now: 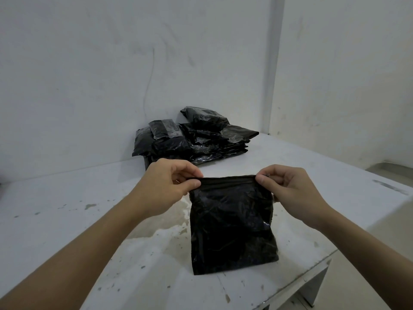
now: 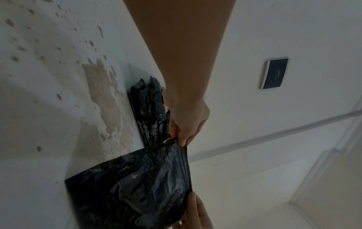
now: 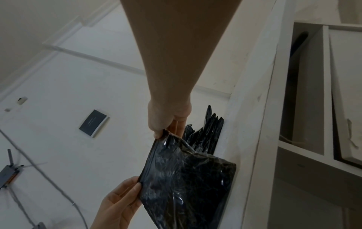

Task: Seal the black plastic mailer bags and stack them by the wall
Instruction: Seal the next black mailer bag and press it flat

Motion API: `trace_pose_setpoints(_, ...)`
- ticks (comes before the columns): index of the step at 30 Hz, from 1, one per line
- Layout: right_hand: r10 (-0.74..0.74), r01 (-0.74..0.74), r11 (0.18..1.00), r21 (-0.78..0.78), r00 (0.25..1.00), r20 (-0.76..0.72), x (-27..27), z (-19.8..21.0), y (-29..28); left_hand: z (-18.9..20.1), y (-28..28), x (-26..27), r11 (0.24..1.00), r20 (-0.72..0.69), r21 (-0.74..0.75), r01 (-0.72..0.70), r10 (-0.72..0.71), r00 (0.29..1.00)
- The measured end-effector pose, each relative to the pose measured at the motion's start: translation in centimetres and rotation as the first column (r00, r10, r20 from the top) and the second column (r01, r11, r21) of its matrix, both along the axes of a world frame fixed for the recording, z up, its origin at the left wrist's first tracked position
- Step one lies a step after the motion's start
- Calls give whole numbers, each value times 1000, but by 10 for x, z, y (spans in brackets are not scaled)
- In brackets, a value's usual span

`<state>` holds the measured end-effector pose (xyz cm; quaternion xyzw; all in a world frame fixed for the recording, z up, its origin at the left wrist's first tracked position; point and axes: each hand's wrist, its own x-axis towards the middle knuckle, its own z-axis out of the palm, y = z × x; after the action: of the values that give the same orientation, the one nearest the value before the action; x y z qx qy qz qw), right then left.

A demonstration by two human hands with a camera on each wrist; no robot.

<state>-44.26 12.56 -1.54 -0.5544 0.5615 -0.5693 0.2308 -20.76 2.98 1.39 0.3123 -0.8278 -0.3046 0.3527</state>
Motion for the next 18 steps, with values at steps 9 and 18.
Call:
trace_pose_setpoints(9,-44,50,991,126,998,-52,3,6,1,5,3,-3,985,4,162,-66,66,998)
trace_pose_setpoints(18,-207,227,942,249,973,-106,8,17,-10,4,2,-24,785,-153,610,-110,253,955)
